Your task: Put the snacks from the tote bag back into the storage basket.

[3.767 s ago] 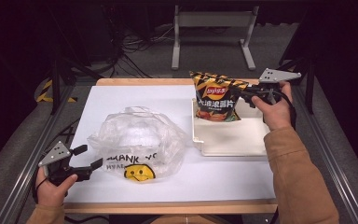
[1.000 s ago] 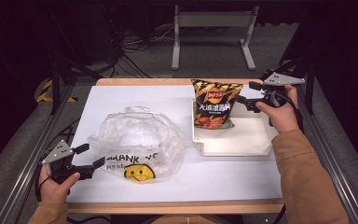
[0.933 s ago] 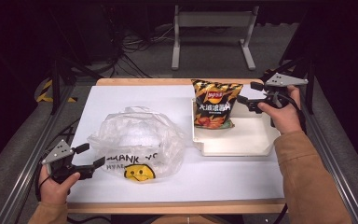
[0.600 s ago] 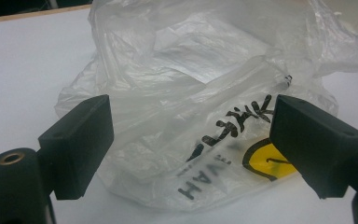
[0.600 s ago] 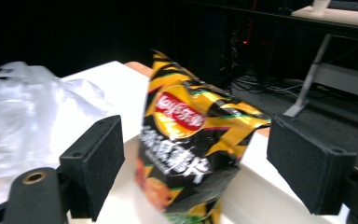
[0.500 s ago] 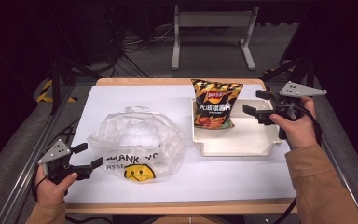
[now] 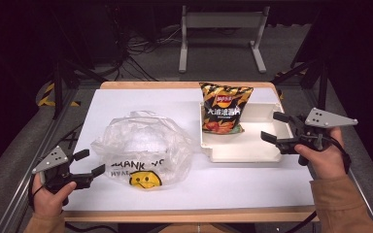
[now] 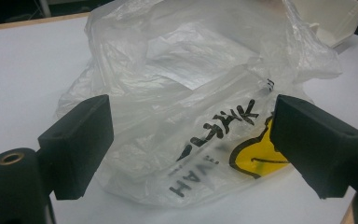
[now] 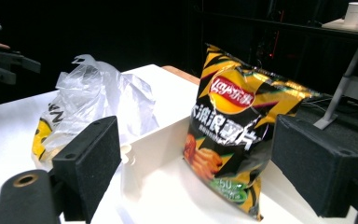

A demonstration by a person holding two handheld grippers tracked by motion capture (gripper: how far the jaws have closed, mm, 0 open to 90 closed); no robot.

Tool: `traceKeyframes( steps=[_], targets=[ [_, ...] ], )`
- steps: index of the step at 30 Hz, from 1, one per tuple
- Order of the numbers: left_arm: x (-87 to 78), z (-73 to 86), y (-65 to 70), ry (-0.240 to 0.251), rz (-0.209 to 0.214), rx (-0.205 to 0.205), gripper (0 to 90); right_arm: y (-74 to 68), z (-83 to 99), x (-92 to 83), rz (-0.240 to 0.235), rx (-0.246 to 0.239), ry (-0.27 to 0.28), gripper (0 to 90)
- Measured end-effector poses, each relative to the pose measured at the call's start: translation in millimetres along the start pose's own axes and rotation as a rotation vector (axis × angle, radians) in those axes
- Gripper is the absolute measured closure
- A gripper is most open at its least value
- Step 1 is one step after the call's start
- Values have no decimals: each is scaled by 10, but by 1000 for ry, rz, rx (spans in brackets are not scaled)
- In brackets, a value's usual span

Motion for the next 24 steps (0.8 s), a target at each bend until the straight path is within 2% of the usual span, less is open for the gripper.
traceKeyframes(
  steps=[6,10,14,17,20,24],
  targets=[
    [-32,3,-6,18,3,-8,143,-23,165,-70,32,-1,-8,159],
    [-34,11,-8,20,-2,-12,144,-64,267,-91,43,17,8,159],
    [-26,32,-15,14,-9,-12,144,-91,444,-78,68,35,7,162],
    [-21,36,-17,9,-15,1,144,-105,531,-64,85,58,39,163],
    [-12,25,-4,22,-8,5,142,-110,619,-28,99,71,39,163],
    [-16,21,-6,36,-1,9,140,-137,729,22,100,61,35,163]
  ],
)
Point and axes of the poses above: each handheld gripper's, and its own axes: x roughly forward along the jaws, z roughly out of its underside, y roughly to its right, the point moved 10 cm from there along x, roughly forward along the jaws, and after that the axes turned 1 degree about -x, right-handed, at the moved point
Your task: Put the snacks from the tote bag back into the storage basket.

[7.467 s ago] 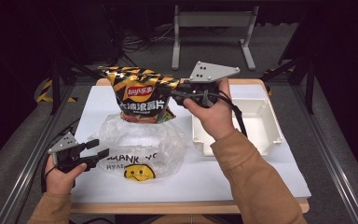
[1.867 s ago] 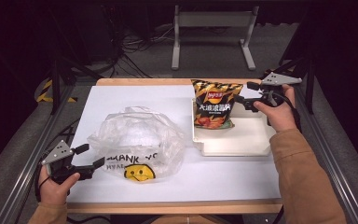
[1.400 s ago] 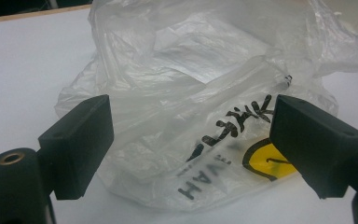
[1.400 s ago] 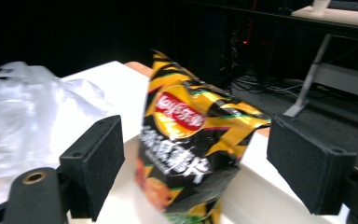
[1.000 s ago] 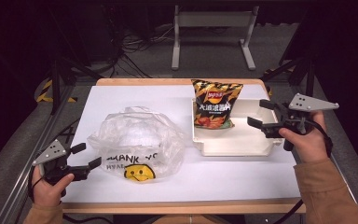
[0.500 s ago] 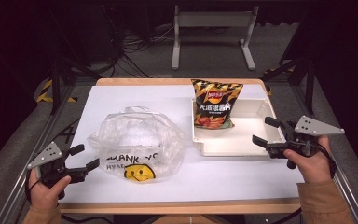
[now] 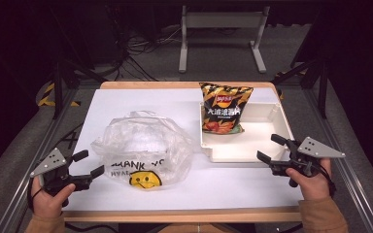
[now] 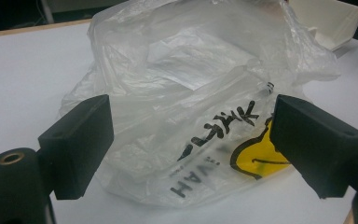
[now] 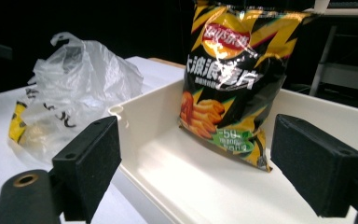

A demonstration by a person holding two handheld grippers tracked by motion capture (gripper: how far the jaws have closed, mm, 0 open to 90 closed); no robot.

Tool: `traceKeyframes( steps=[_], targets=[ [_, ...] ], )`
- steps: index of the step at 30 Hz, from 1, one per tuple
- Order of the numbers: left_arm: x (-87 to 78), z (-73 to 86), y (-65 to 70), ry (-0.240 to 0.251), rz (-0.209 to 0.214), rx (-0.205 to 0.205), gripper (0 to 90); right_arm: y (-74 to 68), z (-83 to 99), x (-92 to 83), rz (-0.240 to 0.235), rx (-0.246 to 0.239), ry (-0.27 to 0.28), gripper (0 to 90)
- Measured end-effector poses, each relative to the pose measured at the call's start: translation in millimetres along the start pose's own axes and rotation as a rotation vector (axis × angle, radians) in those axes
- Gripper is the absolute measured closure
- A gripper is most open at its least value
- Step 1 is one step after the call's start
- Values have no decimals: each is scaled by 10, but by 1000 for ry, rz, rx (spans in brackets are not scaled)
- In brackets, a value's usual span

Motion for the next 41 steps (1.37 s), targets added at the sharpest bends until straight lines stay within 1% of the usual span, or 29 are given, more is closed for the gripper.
traceKeyframes(
  steps=[2,3,5,6,8,10,11,13,16,17,19,20,21,22,24,27,30,36,41],
  targets=[
    [-4,-4,-3,9,2,-1,140,0,24,7,2,1,-5,163],
    [-8,-7,-4,16,5,0,139,1,103,32,10,-5,-16,162],
    [-9,-10,-2,23,9,3,138,0,133,38,12,-5,-19,161],
    [-3,-9,0,27,12,9,138,-7,193,52,4,-3,-28,159],
    [-2,-6,0,26,13,9,137,-5,226,59,5,-3,-30,159],
    [-11,-19,-7,43,21,7,136,2,357,96,3,9,-55,146],
    [-11,-19,-7,43,21,7,135,2,357,96,3,9,-55,146],
    [-20,-27,-16,56,24,7,135,-8,440,126,-7,33,-67,147],
    [-13,-10,-33,59,30,6,135,9,502,138,0,29,-76,135],
    [-5,9,-47,51,28,4,136,20,521,141,7,36,-78,130],
    [6,31,-71,45,21,1,141,88,568,143,54,49,-81,120],
    [10,38,-80,44,20,3,141,116,597,146,78,69,-77,117],
    [10,38,-80,44,20,3,141,116,597,146,78,69,-77,117],
    [13,46,-90,41,19,5,141,129,618,150,90,74,-78,113],
    [24,60,-91,38,21,2,139,137,655,162,103,64,-93,101],
    [52,78,-95,36,19,2,136,116,687,191,95,57,-100,100],
    [68,72,-108,48,18,-8,126,111,698,196,92,64,-105,100],
    [79,72,-114,53,9,-8,103,119,700,195,86,74,-104,83],
    [91,70,-100,48,11,-5,97,109,693,188,81,59,-105,83]
  ],
)
Point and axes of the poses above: each handheld gripper's, and its own axes: x roughly forward along the jaws, z roughly out of its underside, y roughly to its right, the point moved 10 cm from there along x, roughly forward along the jaws, and after that the axes turned 1 degree about -x, right-handed, at the moved point
